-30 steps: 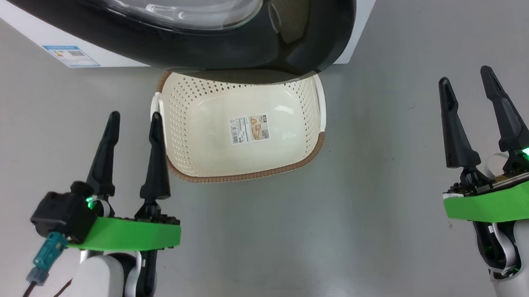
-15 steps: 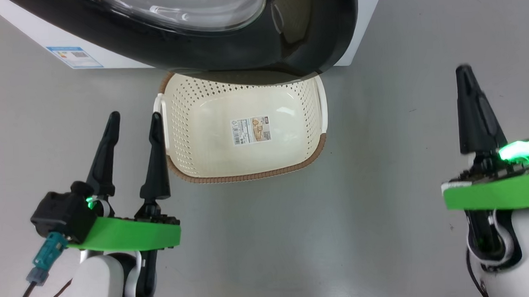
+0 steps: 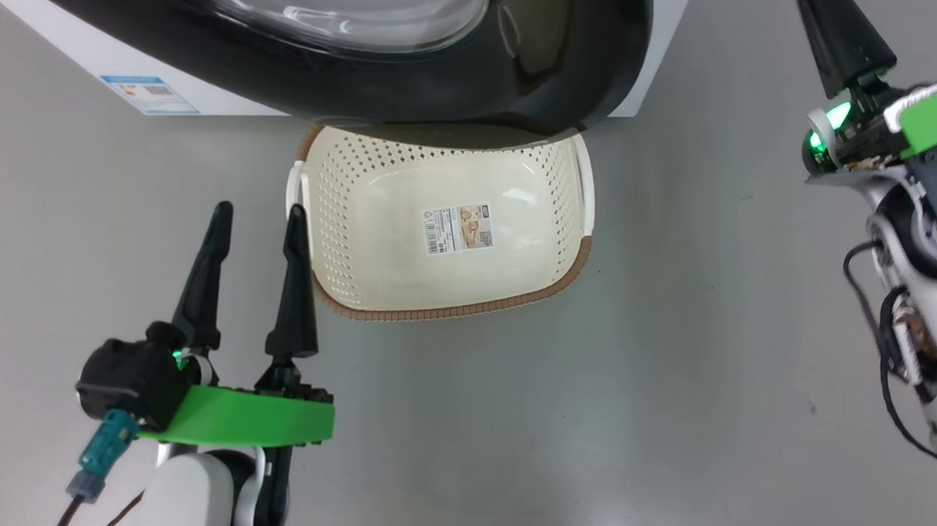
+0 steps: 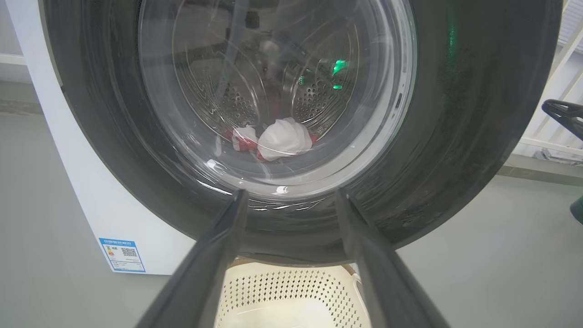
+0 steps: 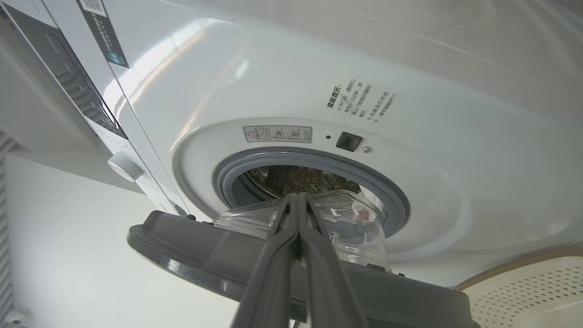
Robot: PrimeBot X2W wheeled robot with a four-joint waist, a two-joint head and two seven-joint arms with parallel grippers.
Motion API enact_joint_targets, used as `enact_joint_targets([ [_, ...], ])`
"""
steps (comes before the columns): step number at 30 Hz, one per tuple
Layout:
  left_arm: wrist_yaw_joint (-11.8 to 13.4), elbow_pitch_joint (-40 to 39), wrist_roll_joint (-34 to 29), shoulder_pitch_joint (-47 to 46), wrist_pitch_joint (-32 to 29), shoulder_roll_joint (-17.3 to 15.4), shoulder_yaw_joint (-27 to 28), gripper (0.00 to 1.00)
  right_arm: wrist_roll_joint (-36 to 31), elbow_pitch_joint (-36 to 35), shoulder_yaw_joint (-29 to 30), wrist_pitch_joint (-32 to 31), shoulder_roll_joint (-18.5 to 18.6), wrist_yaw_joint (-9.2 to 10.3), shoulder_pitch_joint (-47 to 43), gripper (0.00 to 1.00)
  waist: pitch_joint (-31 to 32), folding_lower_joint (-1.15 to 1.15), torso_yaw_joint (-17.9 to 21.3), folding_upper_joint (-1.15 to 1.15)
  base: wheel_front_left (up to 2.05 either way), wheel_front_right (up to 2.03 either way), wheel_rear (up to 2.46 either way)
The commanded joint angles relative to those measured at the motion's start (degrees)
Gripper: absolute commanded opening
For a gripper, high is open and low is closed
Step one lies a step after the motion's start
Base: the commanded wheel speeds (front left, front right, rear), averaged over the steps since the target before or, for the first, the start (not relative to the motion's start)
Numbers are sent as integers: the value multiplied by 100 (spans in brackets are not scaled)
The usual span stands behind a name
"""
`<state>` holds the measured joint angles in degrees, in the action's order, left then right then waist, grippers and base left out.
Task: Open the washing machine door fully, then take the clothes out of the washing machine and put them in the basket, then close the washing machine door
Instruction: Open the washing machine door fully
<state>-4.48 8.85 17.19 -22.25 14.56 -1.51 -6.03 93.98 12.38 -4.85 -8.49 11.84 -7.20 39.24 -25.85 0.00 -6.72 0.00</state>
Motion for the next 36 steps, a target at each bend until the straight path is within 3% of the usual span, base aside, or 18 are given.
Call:
enact_joint_targets([
  [1,31,-113,-1,36,44,-137,137,100,107,-90,-88,-111,1,-29,64,0,9,0,-33,0,0,0,0],
  [6,46,-100,45,45,44,-137,37,100,1099,677,-100,-1577,150,-29,747,0,25,0,-146,0,0,0,0],
  [15,116,-148,126,-3,44,-137,-126,100,1661,1462,-162,-3001,356,-29,1623,0,-49,0,-327,0,0,0,0],
  [24,185,-156,194,-28,44,-137,-201,100,1398,1456,-346,-3536,393,-29,1863,0,-112,0,-420,0,0,0,0],
  [36,275,-131,226,30,44,-137,-103,100,1154,1303,-421,-4010,189,-29,1478,0,170,0,-543,0,0,0,0],
])
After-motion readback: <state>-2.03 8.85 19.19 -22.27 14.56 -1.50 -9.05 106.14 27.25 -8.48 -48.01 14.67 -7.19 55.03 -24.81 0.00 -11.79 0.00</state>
